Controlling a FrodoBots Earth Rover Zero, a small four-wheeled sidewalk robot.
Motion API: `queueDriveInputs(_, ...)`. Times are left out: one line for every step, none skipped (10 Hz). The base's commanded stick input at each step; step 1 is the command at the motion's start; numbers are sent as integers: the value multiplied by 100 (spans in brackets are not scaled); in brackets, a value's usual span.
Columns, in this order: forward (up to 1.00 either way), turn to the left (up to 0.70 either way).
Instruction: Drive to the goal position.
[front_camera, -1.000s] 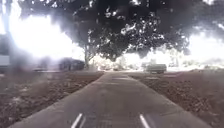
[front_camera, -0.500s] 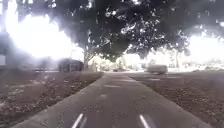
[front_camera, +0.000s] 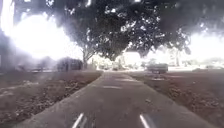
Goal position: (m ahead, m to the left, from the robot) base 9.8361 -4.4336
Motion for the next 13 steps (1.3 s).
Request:
queueDriveInputs(70,0)
queueDriveInputs(70,0)
queueDriveInputs(70,0)
queueDriveInputs(70,0)
queueDriveInputs(70,0)
queueDriveInputs(70,0)
queueDriveInputs(70,0)
queueDriveInputs(70,0)
queueDriveInputs(70,0)
queueDriveInputs(70,0)
queueDriveInputs(70,0)
queueDriveInputs(70,0)
queueDriveInputs(70,0)
